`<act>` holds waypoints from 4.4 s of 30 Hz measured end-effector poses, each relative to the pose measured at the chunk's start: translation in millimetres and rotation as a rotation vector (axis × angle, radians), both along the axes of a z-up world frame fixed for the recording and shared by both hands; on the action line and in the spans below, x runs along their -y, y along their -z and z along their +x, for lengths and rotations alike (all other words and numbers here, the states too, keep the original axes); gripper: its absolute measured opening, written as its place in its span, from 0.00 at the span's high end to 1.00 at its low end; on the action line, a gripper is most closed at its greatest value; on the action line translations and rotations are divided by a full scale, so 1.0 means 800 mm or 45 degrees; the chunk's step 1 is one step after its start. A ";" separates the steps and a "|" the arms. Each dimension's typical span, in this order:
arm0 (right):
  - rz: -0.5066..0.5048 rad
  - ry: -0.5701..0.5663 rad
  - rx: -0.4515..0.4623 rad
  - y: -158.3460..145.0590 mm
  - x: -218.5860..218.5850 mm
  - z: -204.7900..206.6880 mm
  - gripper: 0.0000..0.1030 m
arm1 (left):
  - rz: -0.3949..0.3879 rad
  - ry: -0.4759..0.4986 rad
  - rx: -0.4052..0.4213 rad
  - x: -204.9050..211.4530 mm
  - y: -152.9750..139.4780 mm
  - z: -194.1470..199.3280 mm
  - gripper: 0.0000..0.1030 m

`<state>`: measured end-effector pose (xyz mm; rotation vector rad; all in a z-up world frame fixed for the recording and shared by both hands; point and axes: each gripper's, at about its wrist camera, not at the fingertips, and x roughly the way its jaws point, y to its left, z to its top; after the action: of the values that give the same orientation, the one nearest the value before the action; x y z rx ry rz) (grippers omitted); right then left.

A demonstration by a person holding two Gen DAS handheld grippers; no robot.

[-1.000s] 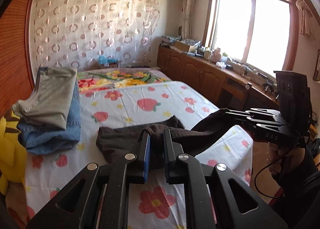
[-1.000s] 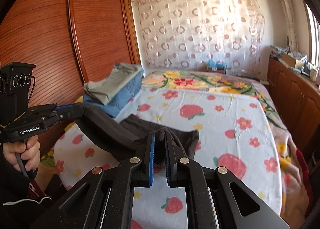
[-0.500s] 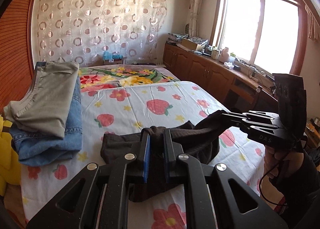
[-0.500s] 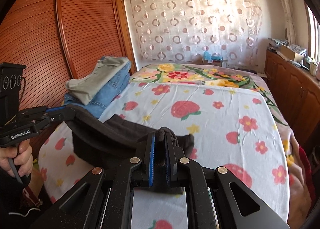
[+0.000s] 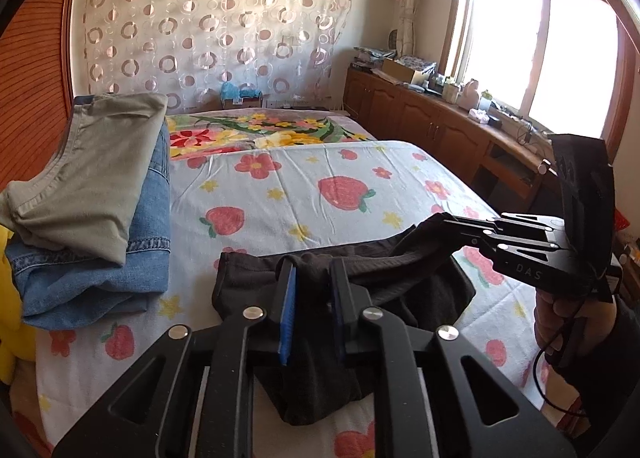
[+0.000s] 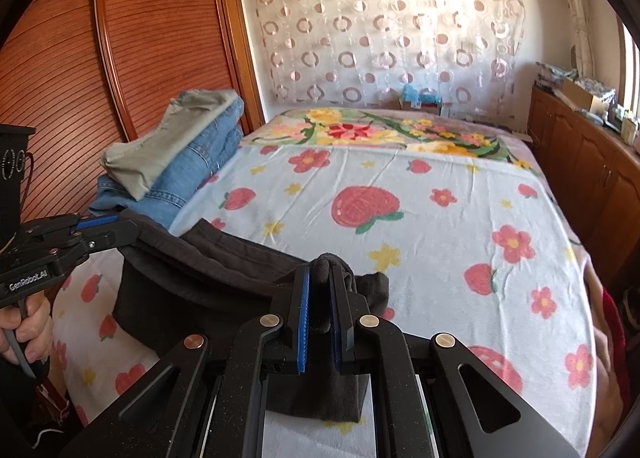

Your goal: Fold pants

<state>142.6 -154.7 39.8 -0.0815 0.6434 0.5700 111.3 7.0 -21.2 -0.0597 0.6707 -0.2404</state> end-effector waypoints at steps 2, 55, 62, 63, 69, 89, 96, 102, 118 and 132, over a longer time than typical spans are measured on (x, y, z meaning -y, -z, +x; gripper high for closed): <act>-0.008 0.003 -0.018 0.006 -0.002 0.007 0.91 | 0.005 0.003 0.002 0.000 0.003 -0.003 0.64; -0.146 0.050 -0.127 0.044 0.032 -0.048 0.45 | -0.015 -0.012 -0.213 -0.017 0.082 -0.031 0.45; -0.111 0.014 -0.163 0.050 0.042 -0.041 0.74 | -0.017 0.016 -0.183 -0.016 0.084 -0.045 0.69; -0.103 0.002 -0.172 0.050 0.042 -0.041 0.80 | -0.025 0.018 -0.182 -0.017 0.084 -0.045 0.71; -0.092 -0.019 -0.154 0.048 0.039 -0.047 0.92 | -0.035 0.015 -0.141 -0.016 0.076 -0.052 0.88; -0.050 -0.061 -0.171 0.047 0.067 -0.107 0.91 | 0.015 0.036 -0.166 -0.012 0.085 -0.087 0.54; -0.064 -0.021 -0.132 0.031 0.072 -0.114 0.75 | 0.005 0.006 -0.195 -0.020 0.085 -0.079 0.28; -0.080 -0.017 -0.103 0.023 0.068 -0.101 0.72 | 0.001 -0.042 -0.184 -0.030 0.077 -0.071 0.28; -0.098 -0.081 -0.123 0.029 0.011 0.006 0.70 | 0.011 -0.072 -0.204 -0.036 0.065 0.008 0.28; -0.076 0.001 -0.083 0.037 0.008 0.027 0.94 | 0.026 -0.129 -0.210 -0.047 0.075 0.029 0.29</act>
<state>164.3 -160.9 10.0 -0.1190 0.7237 0.5541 134.5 44.7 -81.2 -0.0940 0.8322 -0.1320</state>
